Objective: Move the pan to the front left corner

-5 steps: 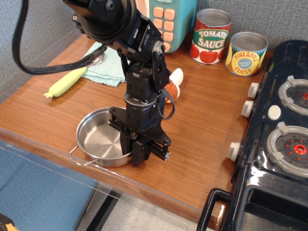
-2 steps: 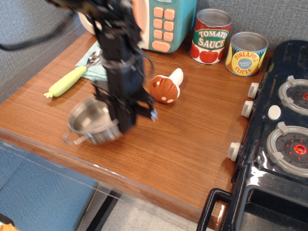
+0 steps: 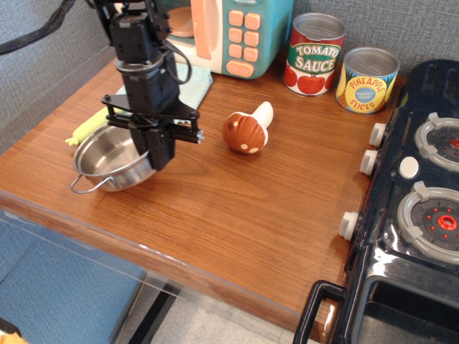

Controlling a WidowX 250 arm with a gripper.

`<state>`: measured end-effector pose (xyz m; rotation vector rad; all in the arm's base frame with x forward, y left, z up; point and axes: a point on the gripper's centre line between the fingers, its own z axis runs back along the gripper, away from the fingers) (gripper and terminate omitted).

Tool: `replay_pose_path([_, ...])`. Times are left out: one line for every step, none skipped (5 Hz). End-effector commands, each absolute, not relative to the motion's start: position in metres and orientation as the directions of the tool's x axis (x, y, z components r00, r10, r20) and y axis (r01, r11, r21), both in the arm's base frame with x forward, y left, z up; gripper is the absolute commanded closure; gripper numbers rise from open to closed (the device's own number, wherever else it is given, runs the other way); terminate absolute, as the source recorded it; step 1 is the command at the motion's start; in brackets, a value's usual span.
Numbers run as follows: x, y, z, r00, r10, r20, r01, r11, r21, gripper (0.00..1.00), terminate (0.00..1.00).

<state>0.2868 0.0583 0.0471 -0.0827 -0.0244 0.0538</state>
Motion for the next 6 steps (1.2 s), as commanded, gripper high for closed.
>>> replay_pose_path([0.290,0.081,0.038,0.993,0.117,-0.009,-0.117,0.993,0.003,1.00,0.00])
replay_pose_path([0.289,0.089,0.029,0.987,0.152,-0.046,-0.151,0.988,0.024,1.00,0.00])
replay_pose_path([0.288,0.090,0.026,0.985,0.166,-0.043,-0.166,0.986,0.005,0.00,0.00])
replay_pose_path([0.286,0.080,0.028,0.993,0.113,-0.034,-0.113,0.994,0.010,0.00,0.00])
replay_pose_path([0.283,0.068,0.040,0.999,0.053,0.004,-0.053,0.999,-0.002,0.00,0.00])
replay_pose_path([0.280,0.062,0.061,0.998,0.006,0.060,-0.007,1.000,0.014,0.00,0.00])
